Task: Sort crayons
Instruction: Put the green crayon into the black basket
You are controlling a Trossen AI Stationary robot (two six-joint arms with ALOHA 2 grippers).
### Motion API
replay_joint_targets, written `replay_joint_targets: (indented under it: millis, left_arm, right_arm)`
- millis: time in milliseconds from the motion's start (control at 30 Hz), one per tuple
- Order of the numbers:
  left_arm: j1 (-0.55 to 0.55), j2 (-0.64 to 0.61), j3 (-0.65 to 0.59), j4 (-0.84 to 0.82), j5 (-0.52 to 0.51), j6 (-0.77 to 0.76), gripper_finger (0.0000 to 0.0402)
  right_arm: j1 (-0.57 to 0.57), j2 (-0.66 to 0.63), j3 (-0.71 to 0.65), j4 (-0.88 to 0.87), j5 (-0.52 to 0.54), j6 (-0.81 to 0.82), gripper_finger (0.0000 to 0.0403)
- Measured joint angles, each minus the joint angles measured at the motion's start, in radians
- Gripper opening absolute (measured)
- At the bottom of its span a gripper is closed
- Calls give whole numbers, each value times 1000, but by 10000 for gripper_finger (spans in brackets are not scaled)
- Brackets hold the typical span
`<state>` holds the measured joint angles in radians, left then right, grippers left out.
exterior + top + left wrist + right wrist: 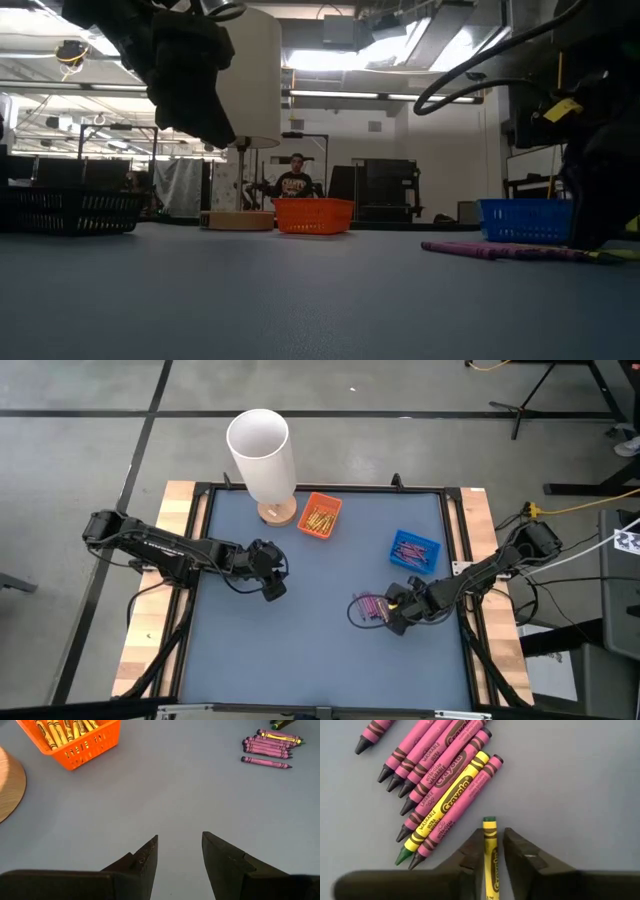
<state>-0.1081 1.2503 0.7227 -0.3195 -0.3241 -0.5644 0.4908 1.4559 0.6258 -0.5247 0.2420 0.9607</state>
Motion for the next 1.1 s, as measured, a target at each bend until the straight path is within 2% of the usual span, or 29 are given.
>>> replay_joint_targets:
  millis: [167, 300, 567, 733, 900, 1100]
  left_arm:
    - [0, 0, 0, 0, 0, 0, 137]
    - [0, 0, 0, 0, 0, 0, 137]
    - [0, 0, 0, 53, -1, 3, 137]
    - [0, 0, 0, 123, -1, 77, 137]
    - [-3, 0, 0, 211, 0, 159, 137]
    - [-22, 0, 0, 277, 2, 241, 137]
  right_arm:
    - [0, 0, 0, 0, 0, 0, 26]
    - [0, 0, 0, 3, 0, 0, 7]
    - [0, 1, 5, 4, 1, 0, 31]
    - [0, 5, 40, -1, 4, -26, 26]
    - [-8, 4, 90, 3, 72, -58, 19]
    - [-42, 4, 171, 7, 211, -126, 21]
